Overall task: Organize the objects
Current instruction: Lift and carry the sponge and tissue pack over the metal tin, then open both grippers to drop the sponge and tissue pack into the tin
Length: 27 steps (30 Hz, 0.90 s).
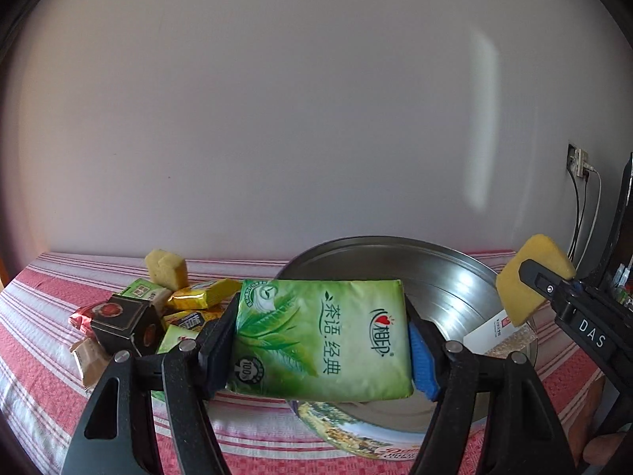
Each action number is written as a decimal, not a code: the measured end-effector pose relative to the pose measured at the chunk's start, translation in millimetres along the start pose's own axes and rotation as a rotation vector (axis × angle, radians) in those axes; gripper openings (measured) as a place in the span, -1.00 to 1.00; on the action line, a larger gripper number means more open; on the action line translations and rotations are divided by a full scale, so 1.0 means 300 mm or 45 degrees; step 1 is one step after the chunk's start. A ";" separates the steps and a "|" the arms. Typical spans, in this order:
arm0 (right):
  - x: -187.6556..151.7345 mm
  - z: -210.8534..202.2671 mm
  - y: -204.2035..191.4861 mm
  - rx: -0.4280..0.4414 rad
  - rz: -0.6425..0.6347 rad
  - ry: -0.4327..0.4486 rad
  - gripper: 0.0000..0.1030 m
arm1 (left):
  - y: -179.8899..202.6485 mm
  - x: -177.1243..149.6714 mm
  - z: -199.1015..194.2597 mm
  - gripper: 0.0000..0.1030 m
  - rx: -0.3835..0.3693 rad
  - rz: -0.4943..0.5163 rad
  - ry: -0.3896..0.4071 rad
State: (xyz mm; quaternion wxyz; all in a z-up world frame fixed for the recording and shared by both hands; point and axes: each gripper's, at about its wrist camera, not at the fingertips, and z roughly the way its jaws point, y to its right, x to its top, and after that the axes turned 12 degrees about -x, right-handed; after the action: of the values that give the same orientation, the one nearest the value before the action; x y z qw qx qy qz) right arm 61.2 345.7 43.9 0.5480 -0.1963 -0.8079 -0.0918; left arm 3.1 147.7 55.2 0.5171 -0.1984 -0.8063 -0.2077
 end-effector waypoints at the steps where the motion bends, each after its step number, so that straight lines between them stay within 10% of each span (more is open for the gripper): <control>1: 0.001 0.003 -0.002 0.007 -0.003 -0.002 -0.57 | 0.010 -0.002 0.014 0.42 0.000 0.004 -0.010; 27: -0.042 0.114 -0.073 0.038 -0.078 -0.163 -0.52 | 0.064 -0.047 0.160 0.43 0.002 0.025 -0.163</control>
State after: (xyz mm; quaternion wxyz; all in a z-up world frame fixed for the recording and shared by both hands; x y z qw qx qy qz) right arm 27.2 335.7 20.7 0.4950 -0.1687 -0.8482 -0.0838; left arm -17.3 188.0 26.8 0.4665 -0.2187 -0.8360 -0.1888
